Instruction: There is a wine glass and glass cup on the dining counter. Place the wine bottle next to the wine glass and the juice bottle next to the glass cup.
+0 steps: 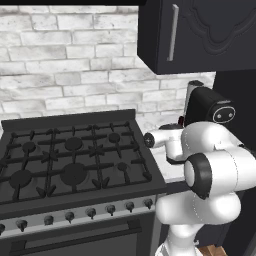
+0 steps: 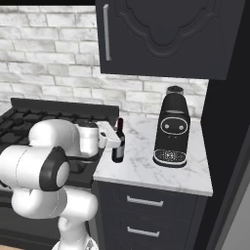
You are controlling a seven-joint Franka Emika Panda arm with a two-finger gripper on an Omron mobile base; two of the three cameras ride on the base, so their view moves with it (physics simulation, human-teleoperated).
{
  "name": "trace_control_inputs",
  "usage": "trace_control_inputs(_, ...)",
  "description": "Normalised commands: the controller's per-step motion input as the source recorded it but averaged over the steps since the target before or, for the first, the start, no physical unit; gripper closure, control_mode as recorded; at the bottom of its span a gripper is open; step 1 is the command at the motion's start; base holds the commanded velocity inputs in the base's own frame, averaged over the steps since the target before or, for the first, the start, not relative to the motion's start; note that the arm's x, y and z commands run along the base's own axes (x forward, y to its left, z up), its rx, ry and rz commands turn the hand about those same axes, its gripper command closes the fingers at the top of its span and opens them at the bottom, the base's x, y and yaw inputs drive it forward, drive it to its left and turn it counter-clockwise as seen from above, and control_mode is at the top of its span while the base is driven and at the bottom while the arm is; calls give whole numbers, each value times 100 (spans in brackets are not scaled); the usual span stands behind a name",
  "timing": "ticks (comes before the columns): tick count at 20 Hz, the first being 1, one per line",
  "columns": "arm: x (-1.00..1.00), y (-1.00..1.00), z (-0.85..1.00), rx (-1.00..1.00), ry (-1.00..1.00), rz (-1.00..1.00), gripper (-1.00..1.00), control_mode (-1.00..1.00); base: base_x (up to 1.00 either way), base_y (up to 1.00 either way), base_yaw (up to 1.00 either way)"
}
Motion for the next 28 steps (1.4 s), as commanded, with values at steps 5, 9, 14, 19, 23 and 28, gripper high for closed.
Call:
trace_control_inputs(5, 0, 1, -21, 0, 6, 7, 100, -100, 0, 0, 0)
trace_control_inputs(9, -3, 0, -25, 0, 13, 7, 100, -100, 0, 0, 0)
trace_control_inputs(14, -2, 0, -12, 0, 5, 7, 100, -100, 0, 0, 0)
trace_control_inputs(19, -15, 6, 4, 0, 0, 7, 100, -100, 0, 0, 0)
trace_control_inputs(23, -34, 20, 18, 0, -5, 6, 100, -100, 0, 0, 0)
trace_control_inputs(28, -35, 25, 26, 0, -5, 4, 100, -100, 0, 0, 0)
